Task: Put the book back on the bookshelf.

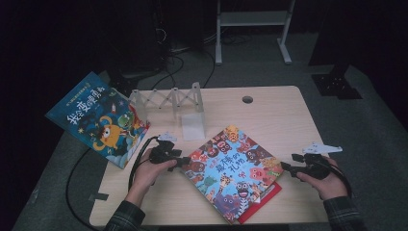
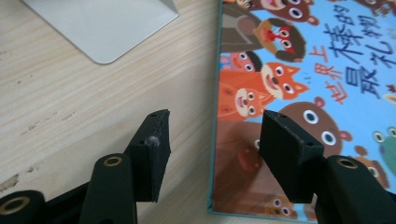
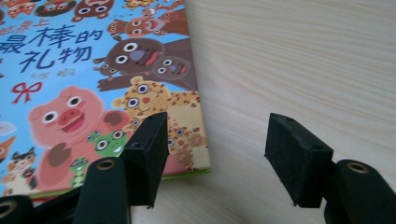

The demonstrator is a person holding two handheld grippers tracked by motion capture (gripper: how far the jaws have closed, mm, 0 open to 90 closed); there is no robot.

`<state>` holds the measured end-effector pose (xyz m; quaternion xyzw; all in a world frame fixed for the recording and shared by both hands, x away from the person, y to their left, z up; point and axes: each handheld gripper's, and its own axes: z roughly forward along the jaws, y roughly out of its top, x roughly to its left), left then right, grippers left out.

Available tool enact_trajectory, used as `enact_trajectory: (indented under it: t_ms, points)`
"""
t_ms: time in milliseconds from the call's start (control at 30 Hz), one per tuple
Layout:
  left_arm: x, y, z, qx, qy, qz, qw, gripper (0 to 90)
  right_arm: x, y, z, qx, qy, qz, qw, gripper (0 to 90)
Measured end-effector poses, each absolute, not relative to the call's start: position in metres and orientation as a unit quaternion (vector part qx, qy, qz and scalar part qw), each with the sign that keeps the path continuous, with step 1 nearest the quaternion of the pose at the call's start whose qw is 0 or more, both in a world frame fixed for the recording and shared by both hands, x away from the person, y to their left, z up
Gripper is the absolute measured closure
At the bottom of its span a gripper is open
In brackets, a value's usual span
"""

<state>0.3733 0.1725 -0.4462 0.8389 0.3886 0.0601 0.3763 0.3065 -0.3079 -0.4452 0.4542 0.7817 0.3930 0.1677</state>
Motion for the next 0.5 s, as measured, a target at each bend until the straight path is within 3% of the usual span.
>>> enact_trajectory:
  t_ms: [500]
  points:
    - [0.3715,0.1648,-0.4513,0.839,0.366,0.014,0.402,47.6,0.2991,-0.3034,-0.4519,0.438,0.801,0.384,0.136,38.1]
